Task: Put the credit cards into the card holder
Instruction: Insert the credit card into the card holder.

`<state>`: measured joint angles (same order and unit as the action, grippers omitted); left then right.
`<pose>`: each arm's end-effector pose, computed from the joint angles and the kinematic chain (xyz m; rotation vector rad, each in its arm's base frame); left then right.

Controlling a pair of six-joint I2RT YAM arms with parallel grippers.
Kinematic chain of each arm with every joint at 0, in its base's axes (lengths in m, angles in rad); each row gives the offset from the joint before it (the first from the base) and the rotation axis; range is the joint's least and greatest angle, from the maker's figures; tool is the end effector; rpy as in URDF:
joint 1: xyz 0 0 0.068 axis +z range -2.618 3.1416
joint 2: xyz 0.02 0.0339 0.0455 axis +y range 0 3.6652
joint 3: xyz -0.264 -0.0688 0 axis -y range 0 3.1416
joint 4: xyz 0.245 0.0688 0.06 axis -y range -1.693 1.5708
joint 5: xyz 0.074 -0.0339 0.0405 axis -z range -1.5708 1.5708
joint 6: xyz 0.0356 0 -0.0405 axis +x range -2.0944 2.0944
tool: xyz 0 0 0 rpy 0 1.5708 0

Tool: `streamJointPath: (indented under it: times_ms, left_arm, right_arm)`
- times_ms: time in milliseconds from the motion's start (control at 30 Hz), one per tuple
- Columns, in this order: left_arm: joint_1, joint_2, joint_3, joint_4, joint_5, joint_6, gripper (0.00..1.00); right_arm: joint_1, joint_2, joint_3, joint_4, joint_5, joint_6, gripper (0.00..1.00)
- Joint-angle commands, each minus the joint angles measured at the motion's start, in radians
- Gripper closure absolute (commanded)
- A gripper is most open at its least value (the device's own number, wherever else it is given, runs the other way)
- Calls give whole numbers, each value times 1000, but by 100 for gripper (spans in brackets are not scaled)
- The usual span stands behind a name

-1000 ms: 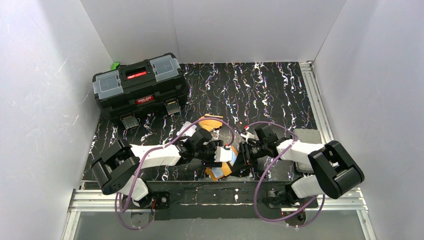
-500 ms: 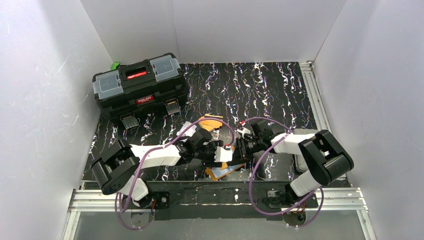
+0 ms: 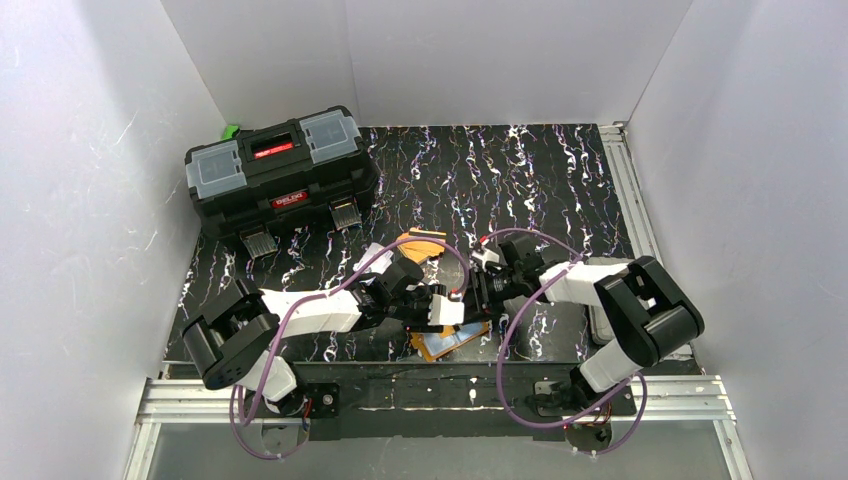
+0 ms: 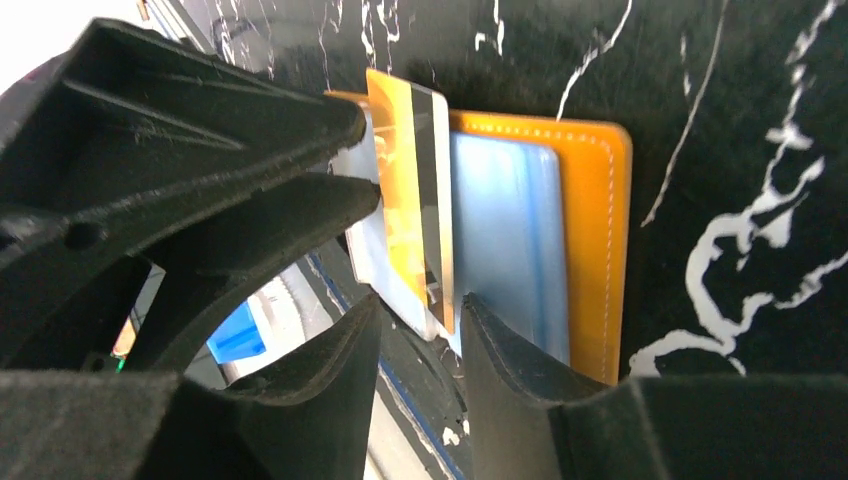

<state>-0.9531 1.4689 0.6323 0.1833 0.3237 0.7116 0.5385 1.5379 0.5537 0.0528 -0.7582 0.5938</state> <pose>0.1572 -0.2409 0.1690 1.7635 1.3630 -0.4923 0.2076 0.1526 0.1264 -0.2785 2.6816 1.3733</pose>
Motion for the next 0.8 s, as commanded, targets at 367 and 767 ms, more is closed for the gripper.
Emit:
streamJointPath:
  times_ms: [367, 767]
  left_arm:
    - [-5, -23, -19, -21, 21, 15, 55]
    - [-6, -27, -16, -25, 17, 14, 56]
  right_arm:
    - [-15, 142, 80, 131, -46, 16, 59]
    - [20, 168, 88, 189, -99, 50, 76]
